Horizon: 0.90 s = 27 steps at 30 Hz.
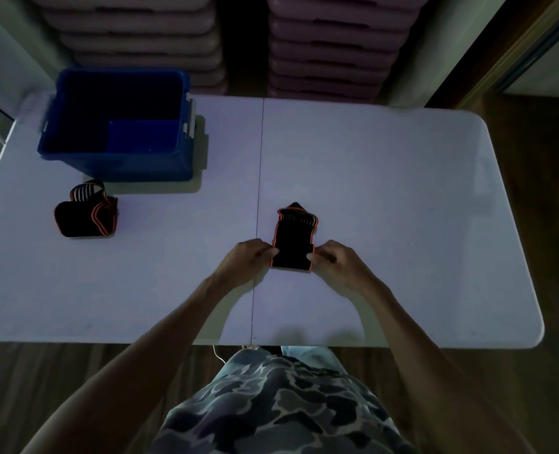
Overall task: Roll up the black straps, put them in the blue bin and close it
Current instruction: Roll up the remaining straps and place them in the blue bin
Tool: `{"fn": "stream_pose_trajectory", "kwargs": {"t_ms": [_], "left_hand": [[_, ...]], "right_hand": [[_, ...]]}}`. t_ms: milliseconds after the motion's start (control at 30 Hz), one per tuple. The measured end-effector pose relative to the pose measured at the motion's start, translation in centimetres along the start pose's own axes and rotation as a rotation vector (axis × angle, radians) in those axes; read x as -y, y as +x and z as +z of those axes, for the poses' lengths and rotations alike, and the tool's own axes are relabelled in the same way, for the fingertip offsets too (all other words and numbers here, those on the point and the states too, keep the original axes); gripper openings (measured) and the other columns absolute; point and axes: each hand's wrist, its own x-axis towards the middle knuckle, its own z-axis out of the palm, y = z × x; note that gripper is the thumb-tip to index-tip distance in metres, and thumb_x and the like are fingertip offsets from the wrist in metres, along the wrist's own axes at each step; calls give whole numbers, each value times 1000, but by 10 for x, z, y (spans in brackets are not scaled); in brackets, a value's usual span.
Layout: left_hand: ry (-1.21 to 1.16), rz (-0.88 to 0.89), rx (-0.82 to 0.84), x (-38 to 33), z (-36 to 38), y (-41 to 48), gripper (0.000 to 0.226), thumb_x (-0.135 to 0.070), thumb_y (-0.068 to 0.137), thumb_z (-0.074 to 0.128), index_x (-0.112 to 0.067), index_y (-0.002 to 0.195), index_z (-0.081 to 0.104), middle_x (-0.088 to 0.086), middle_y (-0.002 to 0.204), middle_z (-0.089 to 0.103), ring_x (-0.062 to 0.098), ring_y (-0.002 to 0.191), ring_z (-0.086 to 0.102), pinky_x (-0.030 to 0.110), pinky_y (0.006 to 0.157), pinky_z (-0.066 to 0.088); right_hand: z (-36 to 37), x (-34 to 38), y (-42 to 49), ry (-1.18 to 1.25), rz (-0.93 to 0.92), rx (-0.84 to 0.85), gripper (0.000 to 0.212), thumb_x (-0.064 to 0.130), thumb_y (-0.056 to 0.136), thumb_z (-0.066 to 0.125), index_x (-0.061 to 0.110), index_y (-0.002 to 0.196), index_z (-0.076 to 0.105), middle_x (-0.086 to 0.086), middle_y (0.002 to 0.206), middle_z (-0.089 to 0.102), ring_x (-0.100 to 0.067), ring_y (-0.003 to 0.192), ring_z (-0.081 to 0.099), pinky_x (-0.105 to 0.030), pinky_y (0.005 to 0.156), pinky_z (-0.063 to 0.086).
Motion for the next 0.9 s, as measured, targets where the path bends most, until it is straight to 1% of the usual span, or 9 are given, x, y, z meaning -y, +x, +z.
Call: {"fn": "stream_pose_trajectory", "kwargs": {"t_ms": [100, 200, 300, 400, 467, 533, 600, 767, 900], "left_hand": [[-19, -154, -91, -9, 6, 7, 39, -42, 92, 49, -23, 58, 44, -5, 59, 48, 22, 64, 48, 29, 58, 36], [-102, -189, -241, -15, 10, 12, 27, -40, 89, 54, -22, 71, 44, -1, 71, 59, 23, 69, 55, 34, 61, 44], [-124, -117, -306, -19, 15, 7, 8, -32, 88, 54, -25, 85, 51, -2, 85, 66, 20, 77, 62, 37, 66, 52], [-128, -89, -356, -17, 20, 0, 7, -30, 87, 57, -24, 90, 57, -2, 87, 69, 17, 77, 64, 35, 67, 54], [-158, 13, -305, -12, 22, -5, 24, -27, 81, 66, -20, 103, 59, -3, 91, 69, 7, 73, 63, 22, 67, 53], [-144, 79, -244, -10, 22, -6, 43, -21, 76, 72, -16, 116, 57, -1, 99, 68, -3, 71, 60, 5, 66, 45], [-166, 33, -246, -11, 20, -4, 46, -21, 78, 72, -18, 122, 57, -5, 100, 65, -4, 72, 58, 2, 65, 42], [-233, -94, -315, -22, 20, 16, 34, -38, 85, 63, -25, 116, 60, -2, 95, 62, 15, 81, 63, 23, 72, 48], [-419, -299, -302, -25, 18, 29, 65, -57, 69, 64, -23, 124, 50, -1, 84, 63, 21, 78, 64, 35, 75, 50]], "right_hand": [[6, 7, 5, -47, 96, -89, 36, 62, 85, 49, 30, 70, 56, 10, 71, 58, -15, 70, 58, -36, 64, 44], [19, 16, 4, 47, 133, -287, 27, 55, 86, 53, 29, 85, 52, 11, 77, 64, -9, 71, 60, -31, 63, 43], [28, 19, -6, 16, -59, -395, 10, 39, 92, 54, 31, 98, 56, 13, 92, 65, -4, 80, 60, -26, 66, 46], [31, 7, -17, 10, -113, -292, 38, 41, 85, 65, 31, 120, 55, 17, 103, 61, 1, 88, 60, -13, 70, 44], [31, -2, -15, -15, -114, -233, 56, 41, 78, 73, 31, 129, 51, 19, 105, 59, 0, 86, 58, -16, 69, 44], [27, -4, -8, 8, -97, -215, 57, 39, 78, 73, 32, 130, 50, 17, 105, 60, -4, 81, 59, -21, 67, 45], [20, 0, -2, 110, -44, -187, 54, 41, 78, 71, 34, 128, 52, 13, 102, 63, -9, 80, 61, -26, 68, 49], [2, 14, 14, 405, 39, -88, 39, 41, 85, 67, 28, 120, 59, 4, 98, 67, -12, 80, 64, -28, 68, 50], [-9, 26, 27, 708, 263, 32, 68, 26, 86, 70, 12, 140, 33, -5, 105, 58, -16, 89, 65, -33, 74, 59]]}}
